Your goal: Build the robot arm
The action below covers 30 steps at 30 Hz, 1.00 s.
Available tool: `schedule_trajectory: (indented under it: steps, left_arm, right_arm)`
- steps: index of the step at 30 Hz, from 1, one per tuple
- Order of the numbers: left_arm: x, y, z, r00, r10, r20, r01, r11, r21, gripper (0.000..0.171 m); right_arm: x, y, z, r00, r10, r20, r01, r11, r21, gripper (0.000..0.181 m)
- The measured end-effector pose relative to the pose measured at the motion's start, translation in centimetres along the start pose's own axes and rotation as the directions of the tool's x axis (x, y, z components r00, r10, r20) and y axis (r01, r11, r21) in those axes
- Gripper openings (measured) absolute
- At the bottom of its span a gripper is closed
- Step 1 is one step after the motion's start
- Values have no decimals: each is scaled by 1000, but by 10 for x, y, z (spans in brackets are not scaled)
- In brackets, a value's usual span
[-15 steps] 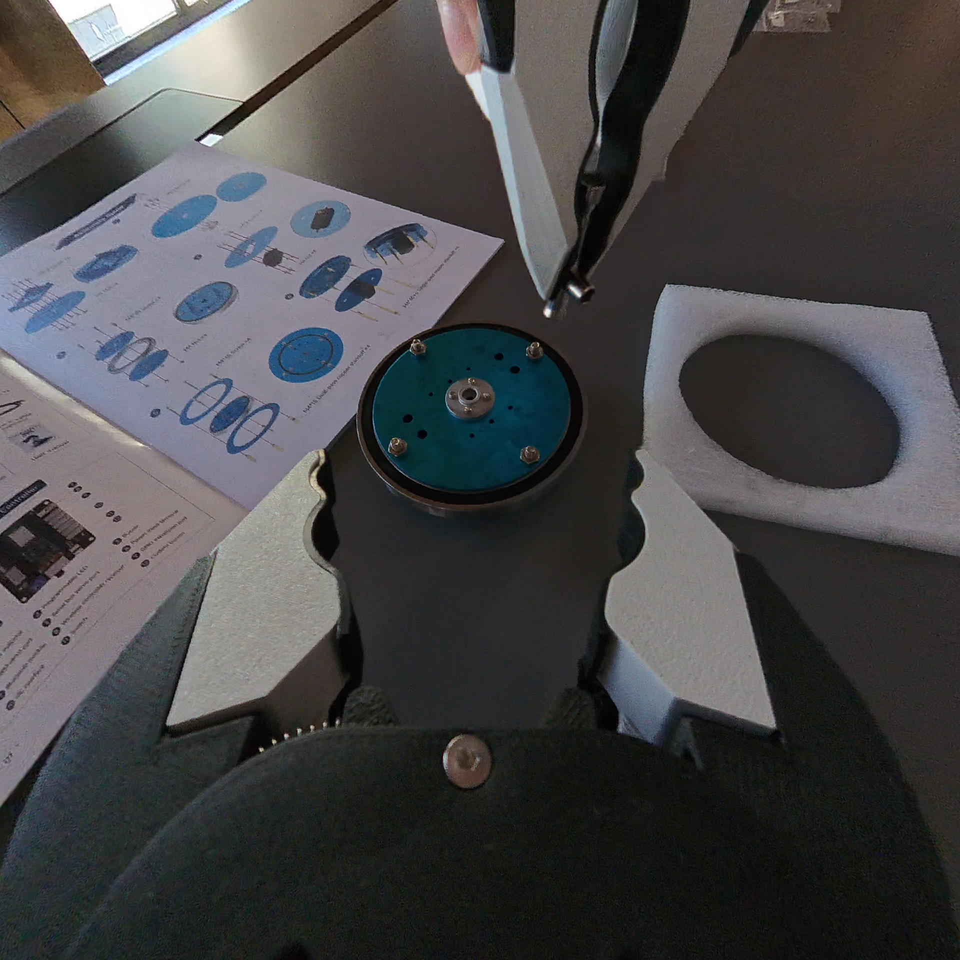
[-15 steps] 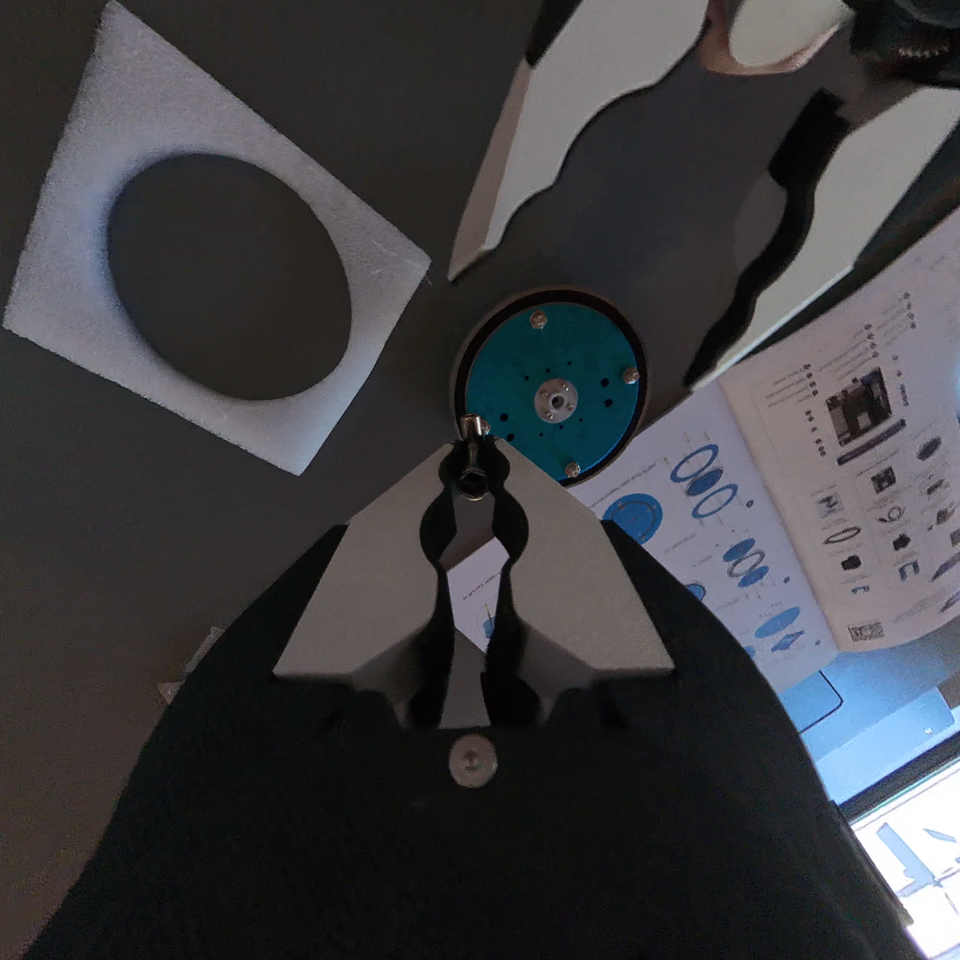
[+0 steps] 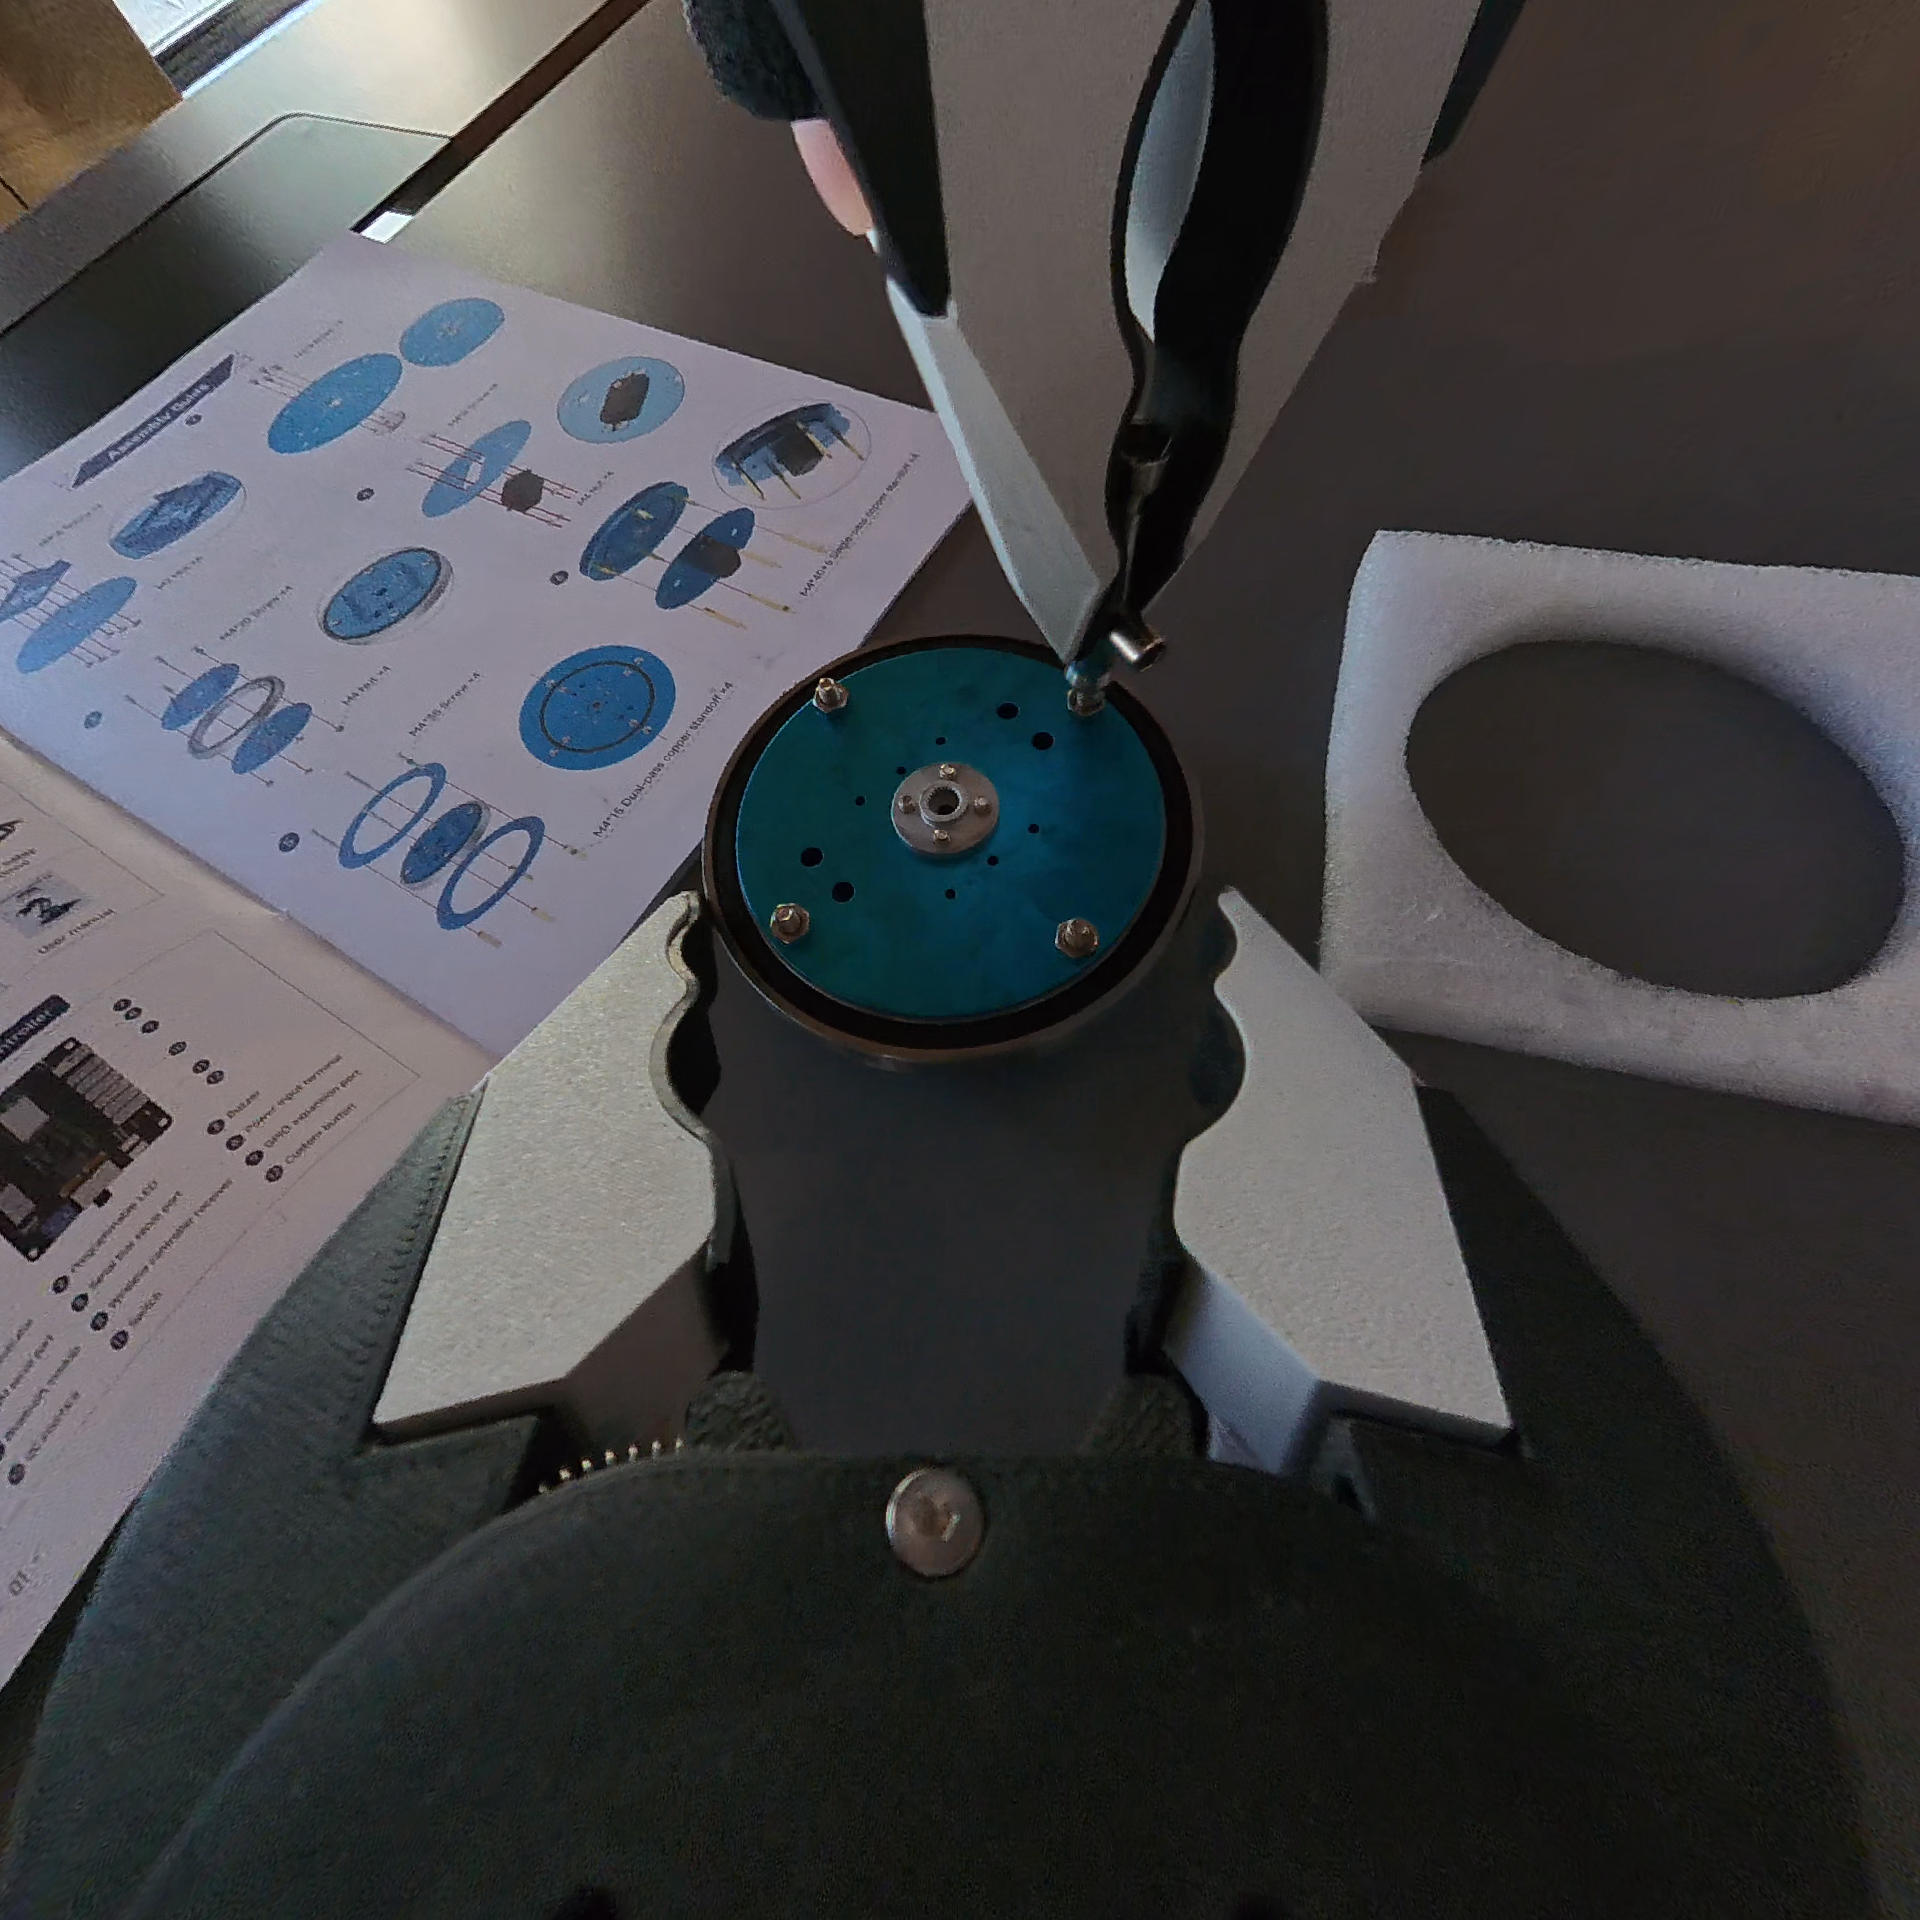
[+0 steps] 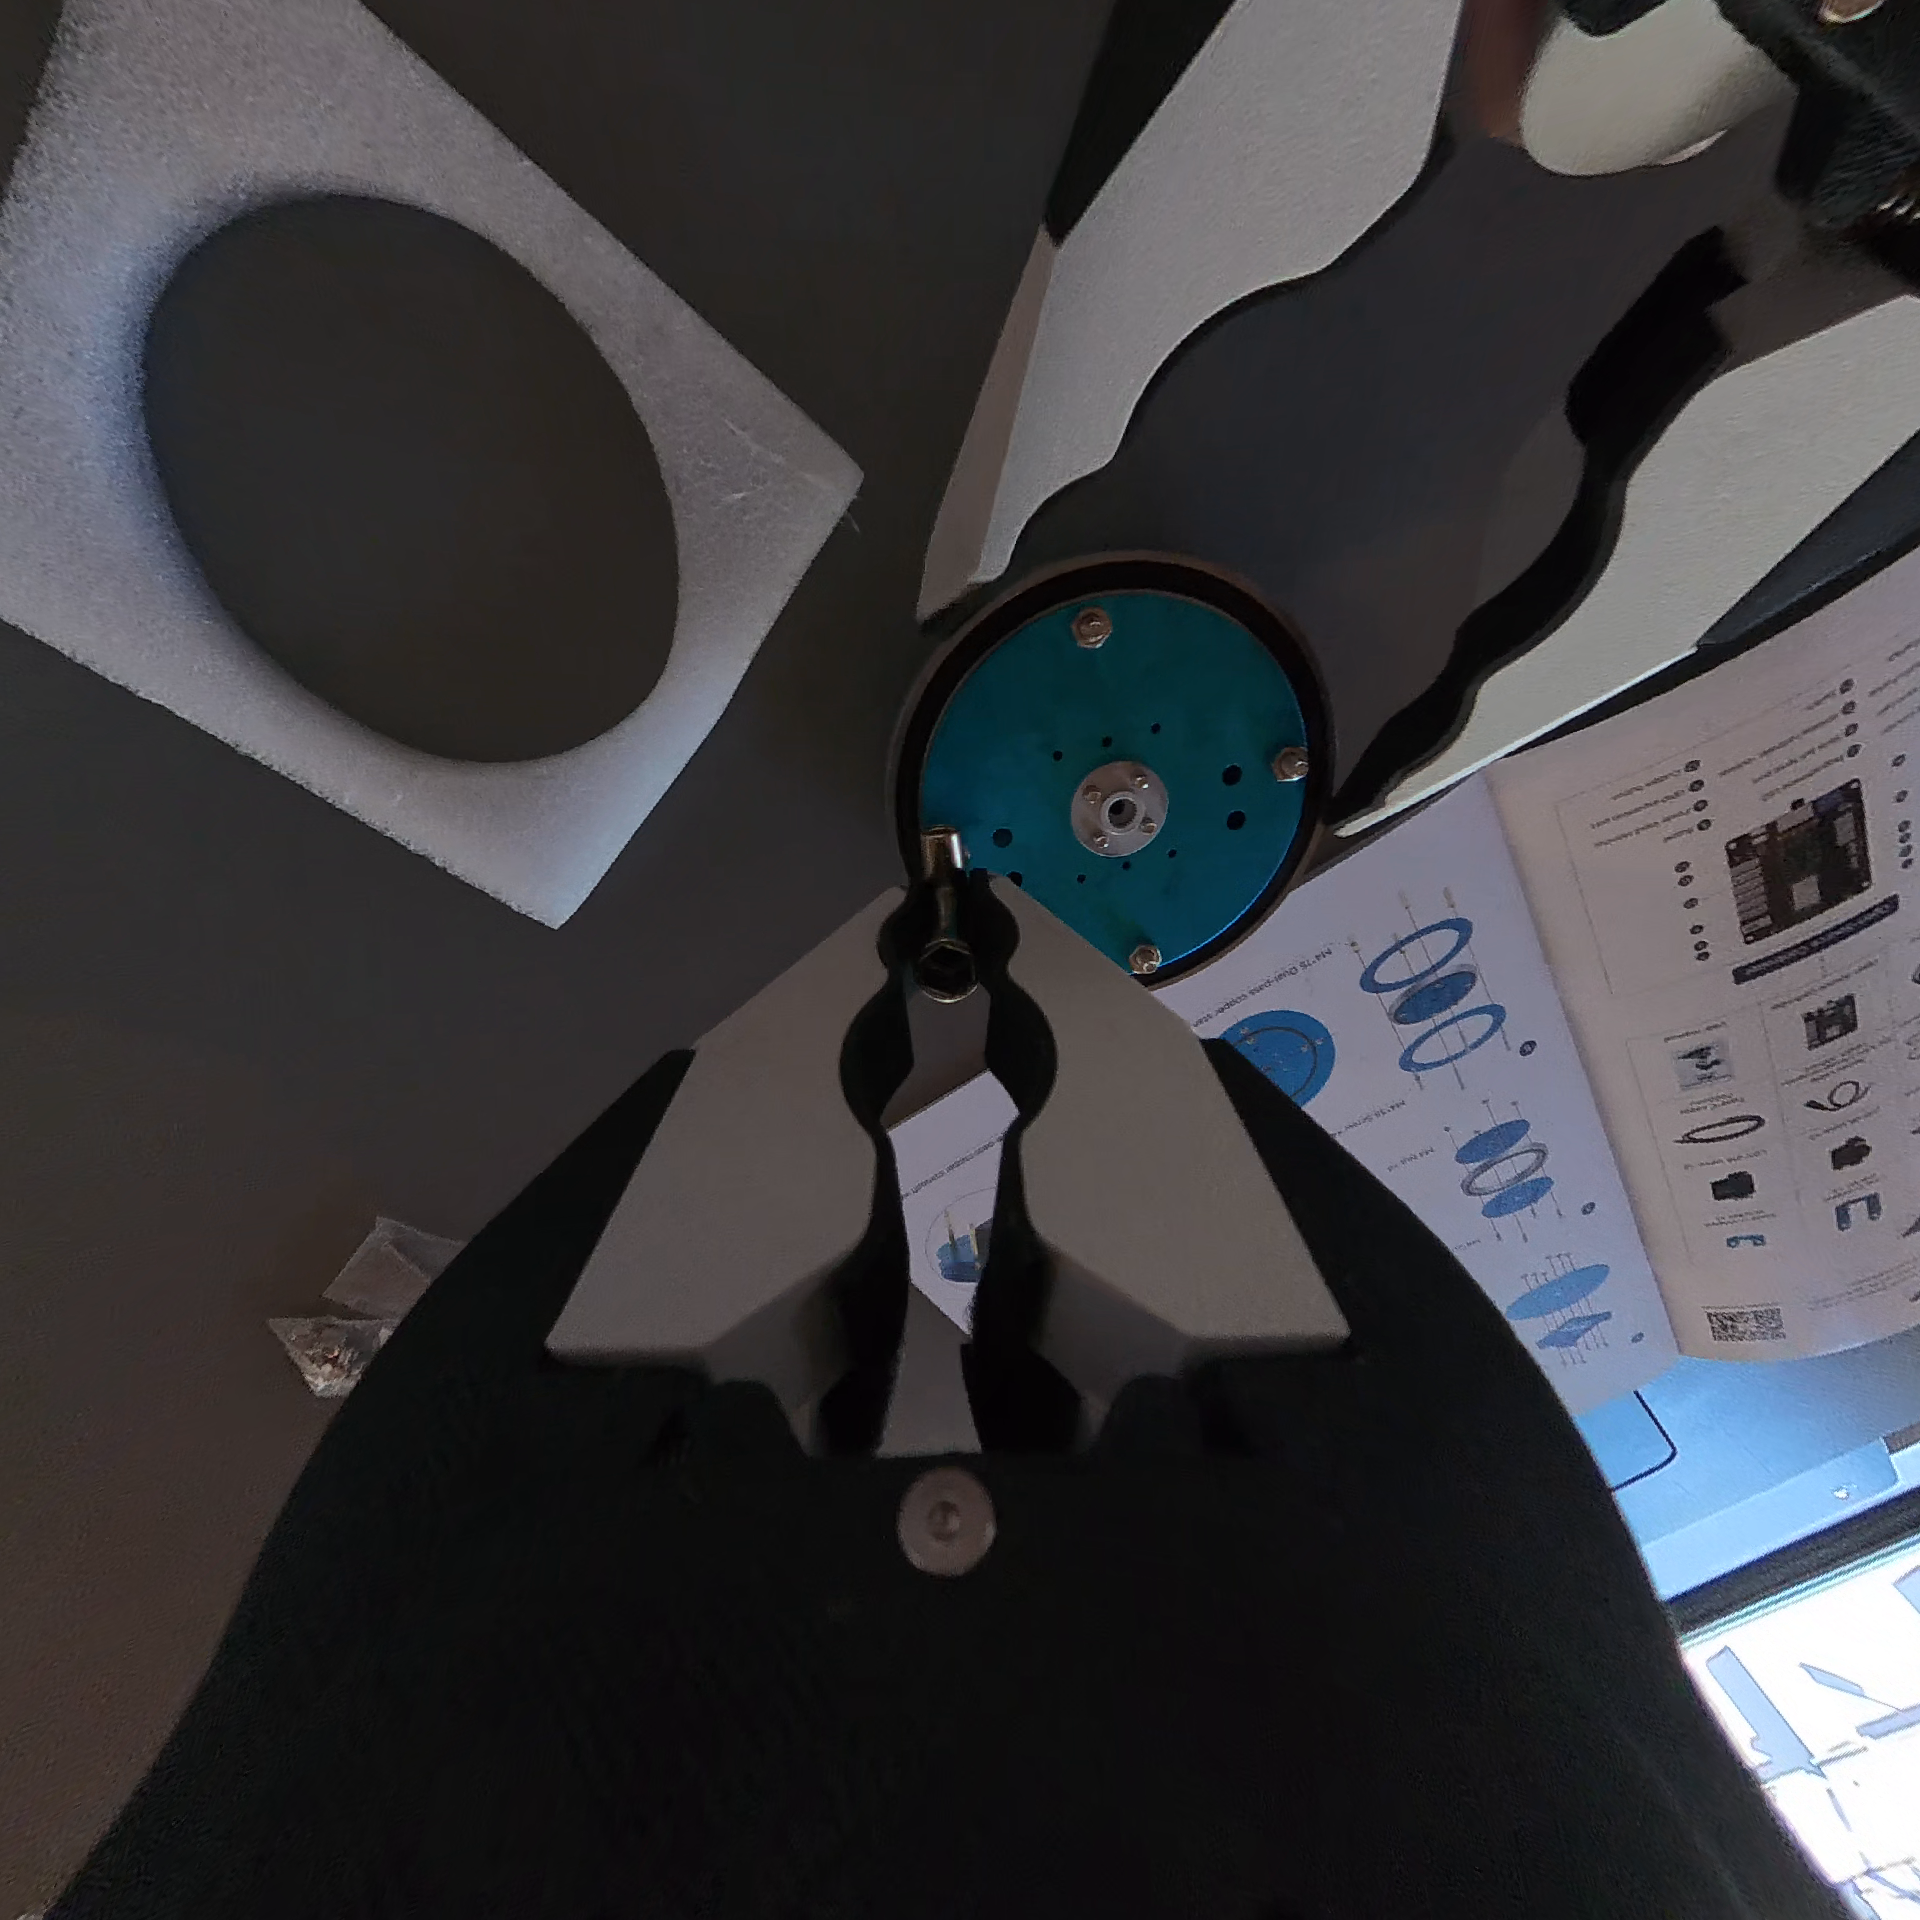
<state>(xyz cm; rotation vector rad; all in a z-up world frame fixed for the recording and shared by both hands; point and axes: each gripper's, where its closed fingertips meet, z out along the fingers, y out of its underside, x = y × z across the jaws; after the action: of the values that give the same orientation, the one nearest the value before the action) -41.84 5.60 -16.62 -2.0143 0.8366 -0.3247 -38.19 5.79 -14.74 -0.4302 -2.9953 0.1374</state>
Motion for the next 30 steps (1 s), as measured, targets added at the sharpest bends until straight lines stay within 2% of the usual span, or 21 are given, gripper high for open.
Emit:
schedule_trajectory:
  steps: [9, 15, 20, 25, 30]
  left_arm:
    - [-1, 2, 3, 1000, 20, 13, -20, 1000, -23, 91]
    - [0, 3, 3, 1000, 9, 0, -9, 1000, -28, 92]
    - [1, 4, 4, 1000, 12, -6, -12, 999, -32, 92]
    - [2, 6, 6, 1000, 23, -11, -24, 998, -53, 89]
    - [2, 8, 6, 999, 31, -6, -32, 997, -64, 88]
  right_arm:
    - [-1, -1, 5, 998, -55, 11, 56, 998, -27, 6]
    - [-2, -2, 6, 979, -200, 34, 202, 977, -63, 6]
    - [-4, -2, 6, 933, -357, 45, 360, 930, -81, 6]
    - [-7, 1, 5, 887, -452, 95, 460, 883, -92, 6]
    - [-7, 0, 5, 912, -401, 88, 407, 911, -66, 6]
